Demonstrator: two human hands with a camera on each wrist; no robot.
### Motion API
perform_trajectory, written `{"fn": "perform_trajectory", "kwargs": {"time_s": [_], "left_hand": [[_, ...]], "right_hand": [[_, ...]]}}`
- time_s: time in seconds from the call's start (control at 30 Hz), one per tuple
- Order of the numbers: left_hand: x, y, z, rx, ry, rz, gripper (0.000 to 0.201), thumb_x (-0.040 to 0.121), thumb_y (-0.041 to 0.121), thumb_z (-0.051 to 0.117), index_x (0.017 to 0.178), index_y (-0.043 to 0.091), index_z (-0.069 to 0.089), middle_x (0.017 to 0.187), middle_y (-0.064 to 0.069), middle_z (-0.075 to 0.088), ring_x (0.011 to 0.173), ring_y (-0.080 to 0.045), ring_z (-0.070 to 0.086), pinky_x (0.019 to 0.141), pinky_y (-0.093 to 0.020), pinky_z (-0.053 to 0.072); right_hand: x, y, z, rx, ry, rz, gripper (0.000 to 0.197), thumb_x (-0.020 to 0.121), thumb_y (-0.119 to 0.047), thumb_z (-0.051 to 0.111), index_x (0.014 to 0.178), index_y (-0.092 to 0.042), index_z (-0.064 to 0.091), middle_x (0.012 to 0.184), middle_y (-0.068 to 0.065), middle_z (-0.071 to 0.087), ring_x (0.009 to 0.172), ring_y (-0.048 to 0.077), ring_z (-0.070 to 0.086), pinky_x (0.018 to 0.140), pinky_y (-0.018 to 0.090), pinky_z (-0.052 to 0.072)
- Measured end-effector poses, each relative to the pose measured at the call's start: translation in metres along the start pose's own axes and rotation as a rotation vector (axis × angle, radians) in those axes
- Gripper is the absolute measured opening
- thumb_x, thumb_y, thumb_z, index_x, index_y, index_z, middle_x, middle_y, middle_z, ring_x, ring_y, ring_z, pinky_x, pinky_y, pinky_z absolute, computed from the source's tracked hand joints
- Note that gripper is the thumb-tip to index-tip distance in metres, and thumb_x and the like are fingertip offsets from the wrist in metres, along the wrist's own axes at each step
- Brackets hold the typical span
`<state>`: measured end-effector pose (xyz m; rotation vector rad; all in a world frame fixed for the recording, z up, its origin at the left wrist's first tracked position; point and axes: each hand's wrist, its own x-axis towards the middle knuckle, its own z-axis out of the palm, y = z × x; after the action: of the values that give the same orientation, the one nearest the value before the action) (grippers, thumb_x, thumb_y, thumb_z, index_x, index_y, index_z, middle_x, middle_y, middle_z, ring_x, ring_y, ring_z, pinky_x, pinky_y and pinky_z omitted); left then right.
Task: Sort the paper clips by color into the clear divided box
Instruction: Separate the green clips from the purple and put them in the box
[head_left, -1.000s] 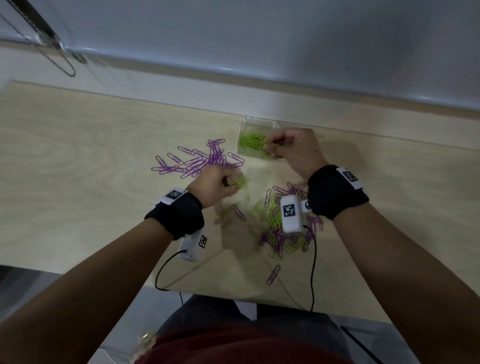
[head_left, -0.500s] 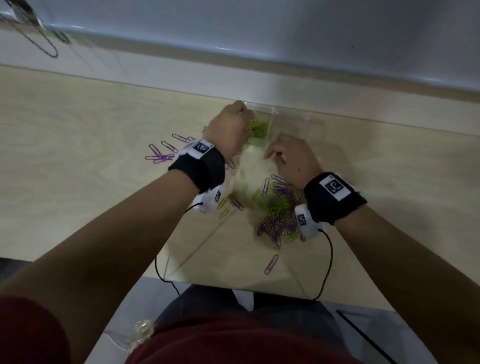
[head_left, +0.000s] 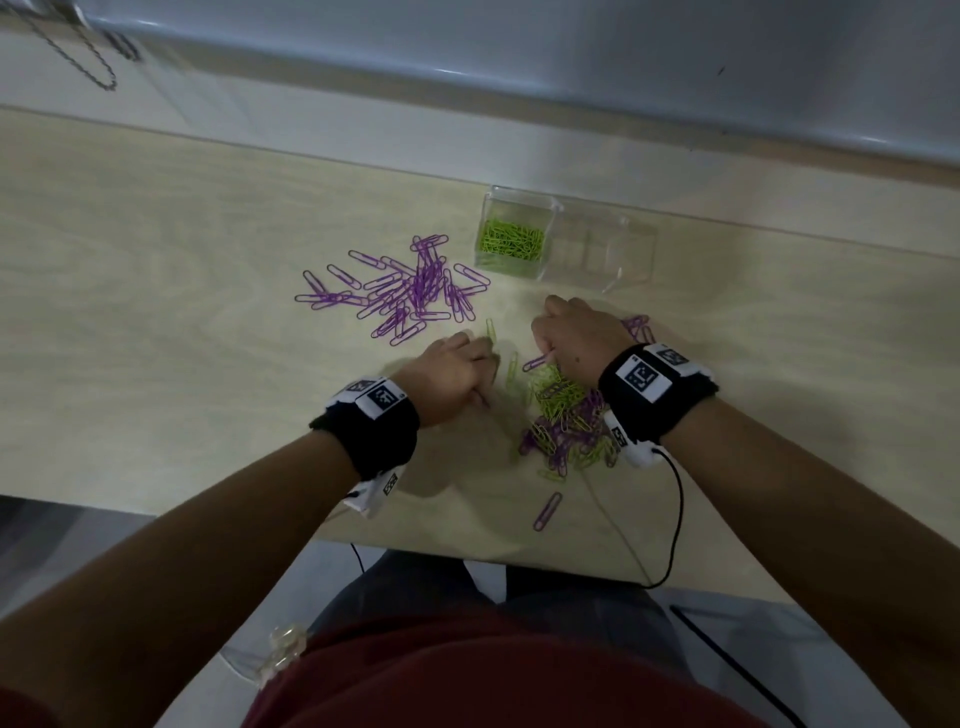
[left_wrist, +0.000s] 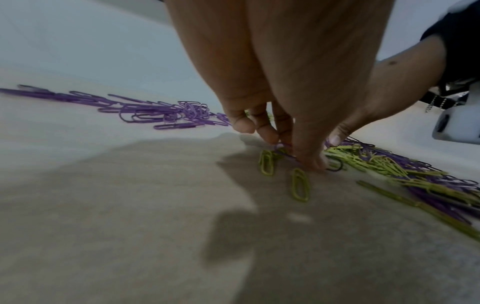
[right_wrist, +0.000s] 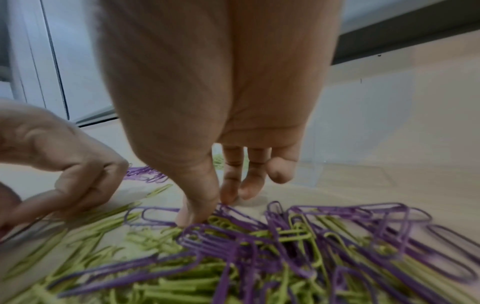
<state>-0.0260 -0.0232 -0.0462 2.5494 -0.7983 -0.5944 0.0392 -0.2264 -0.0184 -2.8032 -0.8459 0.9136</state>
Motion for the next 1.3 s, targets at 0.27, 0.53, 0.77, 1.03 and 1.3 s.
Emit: {"fn": "perform_trajectory", "kwargs": {"time_s": [0.27,0.53,0.77,1.03,1.3], "left_hand": [[-0.01,-0.008,-0.021,-0.651,0.538,-0.357,0.01,0.087,0.013,0.061,0.082,0.017,0.053,0.071,0.0,0.062,0.069,-0.001,0.061,0.062,-0.02,0.046],[-0.011,0.006,-0.009,0.002,0.507,-0.013,0.017,0.084,0.027,0.057,0.084,0.015,0.069,0.093,-0.009,0.063,0.086,-0.025,0.051,0.074,-0.037,0.045],[-0.01,0.078,0.056,0.337,-0.093,0.633,0.017,0.072,0.022,0.063,0.087,0.028,0.068,0.091,0.0,0.065,0.084,-0.023,0.061,0.061,-0.028,0.052],[-0.002,0.076,0.057,0.464,-0.051,0.613,0.024,0.085,0.027,0.038,0.083,0.019,0.061,0.098,-0.002,0.064,0.086,-0.022,0.059,0.067,-0.029,0.046],[0.013,0.032,0.002,-0.191,0.277,0.028,0.025,0.087,0.024,0.051,0.076,0.003,0.056,0.079,-0.016,0.058,0.078,-0.021,0.047,0.068,-0.027,0.031]], "right_hand": [[0.006,-0.019,-0.027,0.363,0.208,0.065,0.01,0.089,-0.011,0.056,0.083,-0.018,0.051,0.083,-0.002,0.057,0.076,0.021,0.055,0.063,0.031,0.041],[-0.021,-0.005,0.002,0.323,0.154,-0.022,0.017,0.085,-0.005,0.057,0.09,-0.02,0.063,0.091,-0.005,0.052,0.081,0.018,0.054,0.075,0.033,0.046],[-0.07,0.025,0.045,0.354,0.2,-0.037,0.02,0.08,-0.001,0.058,0.084,-0.017,0.068,0.088,-0.002,0.052,0.082,0.021,0.053,0.072,0.032,0.042],[-0.091,0.049,0.064,0.542,0.518,0.184,0.02,0.078,0.001,0.062,0.088,-0.014,0.068,0.086,0.003,0.056,0.067,0.013,0.052,0.068,0.028,0.045],[-0.081,0.076,0.05,0.514,0.635,0.324,0.032,0.082,0.005,0.054,0.106,-0.014,0.065,0.108,0.011,0.056,0.094,0.027,0.056,0.079,0.027,0.043]]}}
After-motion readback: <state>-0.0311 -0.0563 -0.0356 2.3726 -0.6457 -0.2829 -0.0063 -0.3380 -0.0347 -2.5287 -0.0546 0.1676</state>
